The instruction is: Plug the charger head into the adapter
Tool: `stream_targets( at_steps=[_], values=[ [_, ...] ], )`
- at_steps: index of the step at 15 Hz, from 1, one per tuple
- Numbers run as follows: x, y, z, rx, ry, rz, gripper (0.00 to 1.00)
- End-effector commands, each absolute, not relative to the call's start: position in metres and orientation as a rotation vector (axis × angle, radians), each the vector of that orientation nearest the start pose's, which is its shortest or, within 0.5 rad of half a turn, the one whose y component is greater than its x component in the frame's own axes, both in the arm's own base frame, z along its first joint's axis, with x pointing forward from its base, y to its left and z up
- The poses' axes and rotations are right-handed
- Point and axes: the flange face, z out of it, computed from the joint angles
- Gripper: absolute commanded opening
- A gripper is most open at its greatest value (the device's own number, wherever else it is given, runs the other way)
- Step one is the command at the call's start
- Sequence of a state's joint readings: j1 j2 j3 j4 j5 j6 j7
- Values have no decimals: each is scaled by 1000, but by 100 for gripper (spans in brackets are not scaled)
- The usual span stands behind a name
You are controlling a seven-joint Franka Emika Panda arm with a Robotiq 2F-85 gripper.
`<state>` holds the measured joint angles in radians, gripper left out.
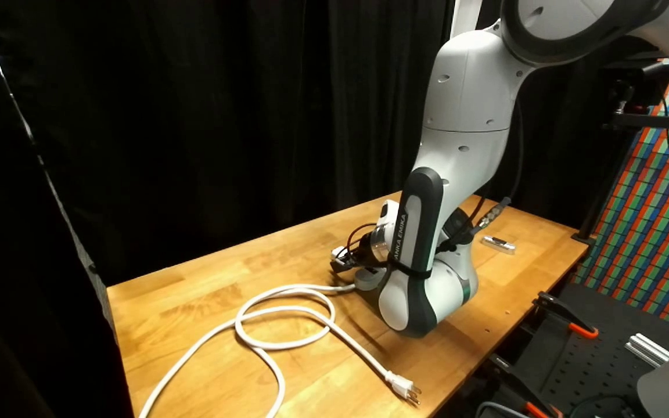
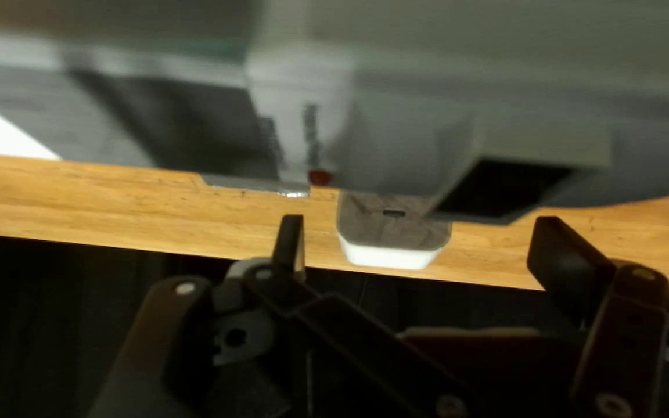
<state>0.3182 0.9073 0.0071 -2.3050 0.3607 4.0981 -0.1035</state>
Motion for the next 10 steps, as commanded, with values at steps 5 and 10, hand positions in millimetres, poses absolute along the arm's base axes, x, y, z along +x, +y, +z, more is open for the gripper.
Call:
stream_targets(
  at_steps=[5, 10],
  values=[
    [487, 104, 65, -2872, -157, -1483, 33],
    [487, 100, 70, -2905, -159, -1444, 23]
  ],
)
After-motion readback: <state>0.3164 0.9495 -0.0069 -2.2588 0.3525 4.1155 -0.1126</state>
